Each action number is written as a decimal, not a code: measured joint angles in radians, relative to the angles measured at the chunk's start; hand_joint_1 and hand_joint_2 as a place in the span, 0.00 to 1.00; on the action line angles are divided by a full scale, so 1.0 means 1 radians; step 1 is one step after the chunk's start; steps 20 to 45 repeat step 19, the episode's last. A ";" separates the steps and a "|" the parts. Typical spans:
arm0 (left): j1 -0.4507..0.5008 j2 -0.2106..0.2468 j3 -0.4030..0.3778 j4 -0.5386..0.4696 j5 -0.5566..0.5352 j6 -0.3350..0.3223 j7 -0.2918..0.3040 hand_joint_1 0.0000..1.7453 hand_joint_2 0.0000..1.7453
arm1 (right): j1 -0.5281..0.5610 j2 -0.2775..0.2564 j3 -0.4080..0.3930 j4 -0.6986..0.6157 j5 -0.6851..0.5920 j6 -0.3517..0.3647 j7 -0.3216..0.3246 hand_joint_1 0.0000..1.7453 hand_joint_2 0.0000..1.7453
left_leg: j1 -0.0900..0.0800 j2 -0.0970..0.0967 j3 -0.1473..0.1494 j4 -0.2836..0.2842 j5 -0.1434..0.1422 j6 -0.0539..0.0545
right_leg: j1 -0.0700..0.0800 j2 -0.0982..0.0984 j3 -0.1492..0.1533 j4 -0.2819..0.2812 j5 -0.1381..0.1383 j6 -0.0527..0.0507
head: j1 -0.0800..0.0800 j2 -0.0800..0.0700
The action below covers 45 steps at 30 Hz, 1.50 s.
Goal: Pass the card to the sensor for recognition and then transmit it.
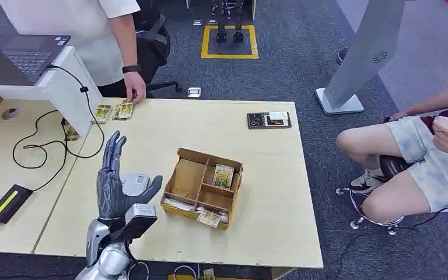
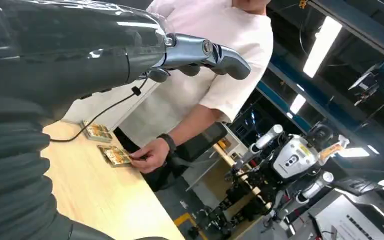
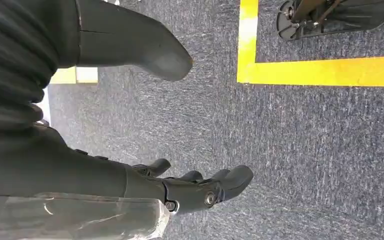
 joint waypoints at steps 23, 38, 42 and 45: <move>0.149 -0.044 0.038 -0.092 -0.004 0.028 -0.121 0.00 1.00 | 0.020 0.000 -0.031 0.000 -0.018 -0.021 -0.011 0.00 1.00 | 0.000 0.000 0.000 0.000 -0.001 0.000 | 0.000 0.000 0.000 0.000 0.000 0.000 | 0.000 0.000; 0.149 -0.044 0.038 -0.092 -0.004 0.028 -0.121 0.00 1.00 | 0.020 0.000 -0.031 0.000 -0.018 -0.021 -0.011 0.00 1.00 | 0.000 0.000 0.000 0.000 -0.001 0.000 | 0.000 0.000 0.000 0.000 0.000 0.000 | 0.000 0.000; 0.149 -0.044 0.038 -0.092 -0.004 0.028 -0.121 0.00 1.00 | 0.020 0.000 -0.031 0.000 -0.018 -0.021 -0.011 0.00 1.00 | 0.000 0.000 0.000 0.000 -0.001 0.000 | 0.000 0.000 0.000 0.000 0.000 0.000 | 0.000 0.000; 0.149 -0.044 0.038 -0.092 -0.004 0.028 -0.121 0.00 1.00 | 0.020 0.000 -0.031 0.000 -0.018 -0.021 -0.011 0.00 1.00 | 0.000 0.000 0.000 0.000 -0.001 0.000 | 0.000 0.000 0.000 0.000 0.000 0.000 | 0.000 0.000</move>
